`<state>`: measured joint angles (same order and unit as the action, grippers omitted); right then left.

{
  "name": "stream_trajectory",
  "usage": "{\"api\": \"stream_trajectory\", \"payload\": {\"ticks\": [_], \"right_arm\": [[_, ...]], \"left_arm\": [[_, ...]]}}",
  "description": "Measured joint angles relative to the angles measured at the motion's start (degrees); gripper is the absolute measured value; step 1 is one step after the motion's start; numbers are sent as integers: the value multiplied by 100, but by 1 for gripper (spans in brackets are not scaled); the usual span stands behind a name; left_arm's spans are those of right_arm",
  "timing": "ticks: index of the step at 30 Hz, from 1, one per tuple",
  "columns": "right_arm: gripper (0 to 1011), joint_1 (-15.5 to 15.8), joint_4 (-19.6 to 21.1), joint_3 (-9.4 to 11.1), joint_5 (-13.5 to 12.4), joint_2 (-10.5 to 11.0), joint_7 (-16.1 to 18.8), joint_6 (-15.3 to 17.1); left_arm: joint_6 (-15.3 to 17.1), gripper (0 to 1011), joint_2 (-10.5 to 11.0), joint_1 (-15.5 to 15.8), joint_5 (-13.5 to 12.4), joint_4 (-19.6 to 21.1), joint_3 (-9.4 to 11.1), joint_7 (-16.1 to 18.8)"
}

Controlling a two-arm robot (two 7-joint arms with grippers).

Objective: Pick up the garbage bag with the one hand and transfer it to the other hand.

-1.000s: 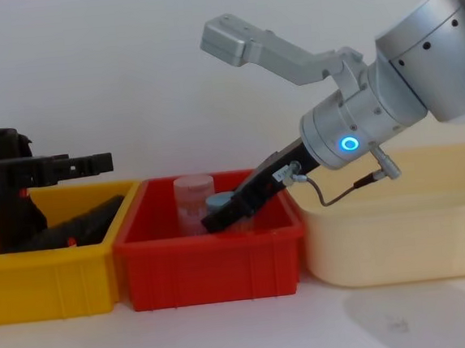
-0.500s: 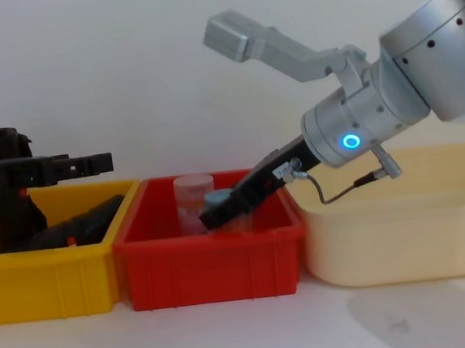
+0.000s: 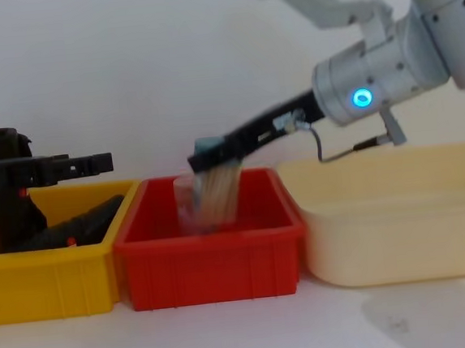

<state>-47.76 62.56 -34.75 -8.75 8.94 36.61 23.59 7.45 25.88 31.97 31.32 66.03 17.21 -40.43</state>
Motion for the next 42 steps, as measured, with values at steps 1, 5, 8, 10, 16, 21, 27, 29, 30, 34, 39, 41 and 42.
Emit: {"api": "stream_trajectory", "payload": {"ticks": [1, 5, 8, 10, 16, 21, 27, 29, 30, 34, 39, 41, 42], "right_arm": [[709, 25, 75, 52, -38, 14, -18, 3], [709, 156, 441, 291, -204, 79, -163, 13], [708, 230, 624, 422, -269, 118, -257, 14], [709, 296, 817, 539, -320, 155, -368, 12], [709, 492, 1268, 844, -401, 275, -705, -10], [708, 667, 1597, 1087, -418, 411, -1002, -36], [709, 890, 1901, 1332, -420, 663, -1250, -49], [708, 942, 1966, 1378, -419, 742, -1278, -47], [709, 989, 2016, 1408, -418, 809, -1298, -41], [709, 1074, 2090, 1443, -415, 929, -1308, -13], [709, 1188, 2210, 1474, -423, 1112, -1287, 29], [708, 1226, 2249, 1476, -427, 1181, -1266, 41], [709, 1235, 2256, 1474, -427, 1198, -1262, 44]], "left_arm": [[0, 1001, 0, 0, 0, 0, 0, 0], [0, 1001, 0, 0, 0, 0, 0, 0], [0, 1001, 0, 0, 0, 0, 0, 0], [0, 1001, 0, 0, 0, 0, 0, 0], [0, 1001, 0, 0, 0, 0, 0, 0], [0, 1001, 0, 0, 0, 0, 0, 0], [0, 1001, 0, 0, 0, 0, 0, 0], [0, 1001, 0, 0, 0, 0, 0, 0], [0, 1001, 0, 0, 0, 0, 0, 0], [0, 1001, 0, 0, 0, 0, 0, 0], [0, 1001, 0, 0, 0, 0, 0, 0], [0, 1001, 0, 0, 0, 0, 0, 0], [0, 1001, 0, 0, 0, 0, 0, 0]]}}
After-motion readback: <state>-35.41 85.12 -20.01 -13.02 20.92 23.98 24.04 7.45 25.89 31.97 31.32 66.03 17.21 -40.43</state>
